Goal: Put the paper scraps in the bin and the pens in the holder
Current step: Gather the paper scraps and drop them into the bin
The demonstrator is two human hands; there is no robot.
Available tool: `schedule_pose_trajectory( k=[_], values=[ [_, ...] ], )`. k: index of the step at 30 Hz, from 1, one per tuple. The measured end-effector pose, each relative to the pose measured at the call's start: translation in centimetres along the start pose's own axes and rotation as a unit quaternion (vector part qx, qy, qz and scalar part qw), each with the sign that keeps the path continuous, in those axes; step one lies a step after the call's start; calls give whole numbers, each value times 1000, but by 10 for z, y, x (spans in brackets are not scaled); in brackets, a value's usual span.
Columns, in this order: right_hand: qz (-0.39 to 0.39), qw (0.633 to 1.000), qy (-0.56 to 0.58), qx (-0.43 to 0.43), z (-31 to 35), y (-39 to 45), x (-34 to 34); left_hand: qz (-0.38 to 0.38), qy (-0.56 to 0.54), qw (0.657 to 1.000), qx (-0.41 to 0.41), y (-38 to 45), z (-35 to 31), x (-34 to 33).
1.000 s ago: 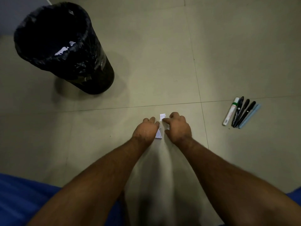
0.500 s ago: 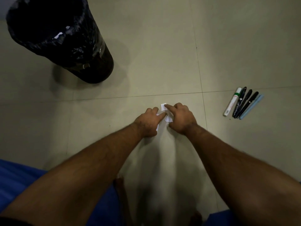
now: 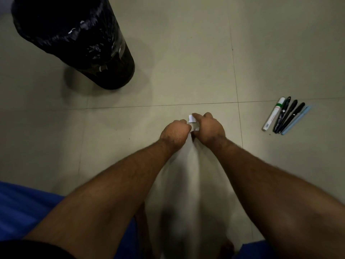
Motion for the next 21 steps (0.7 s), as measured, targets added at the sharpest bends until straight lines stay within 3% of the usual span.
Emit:
schedule_pose_trajectory(
  k=[4,8,14,21],
  values=[
    [-29,999,34,-3,1,-3,-1,28,-54,997,37,7,8,0],
    [-30,999,44,-2,-1,-8,-8,-43,-137,984,102,7,18,16],
    [-61,981,165,-81,-7,-8,-2,-96,-218,957,167,5,28,30],
    [-91,890,398,-202,15,10,31,-181,-279,921,204,5,39,83]
  ],
)
Point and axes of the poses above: each hand's wrist, its own y-axis towards the middle knuckle, its own x-axis out of the back of the hand, z = x × y, the point moved 5 cm from there along y, towards the middle knuckle, and after that the axes turned 11 degrees about -y, right-handed, at the moved point
